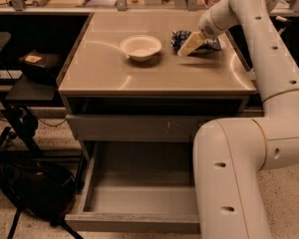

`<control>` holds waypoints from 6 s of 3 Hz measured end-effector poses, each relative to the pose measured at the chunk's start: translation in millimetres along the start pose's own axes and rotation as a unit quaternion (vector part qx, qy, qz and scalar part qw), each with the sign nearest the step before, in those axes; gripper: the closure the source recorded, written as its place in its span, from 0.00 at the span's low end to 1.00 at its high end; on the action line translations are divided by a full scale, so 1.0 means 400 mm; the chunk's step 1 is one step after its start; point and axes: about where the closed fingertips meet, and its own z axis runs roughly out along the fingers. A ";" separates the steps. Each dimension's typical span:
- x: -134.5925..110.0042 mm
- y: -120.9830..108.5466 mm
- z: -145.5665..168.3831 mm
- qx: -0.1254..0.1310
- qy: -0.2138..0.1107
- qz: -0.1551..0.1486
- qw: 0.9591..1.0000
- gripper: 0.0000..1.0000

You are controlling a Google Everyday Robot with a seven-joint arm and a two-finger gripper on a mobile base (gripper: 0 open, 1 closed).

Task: Place blue chip bag into middle drawer

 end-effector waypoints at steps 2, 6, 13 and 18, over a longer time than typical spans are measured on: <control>0.059 -0.045 0.014 0.036 0.043 0.002 0.998 0.00; 0.059 -0.045 0.014 0.036 0.043 0.002 0.998 0.88; 0.245 0.113 -0.276 -0.020 0.153 0.162 0.975 1.00; -0.081 0.229 -0.386 0.004 0.099 0.126 0.987 1.00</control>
Offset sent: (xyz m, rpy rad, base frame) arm 0.0074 -0.0176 -0.0099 -0.0565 0.0012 -0.0536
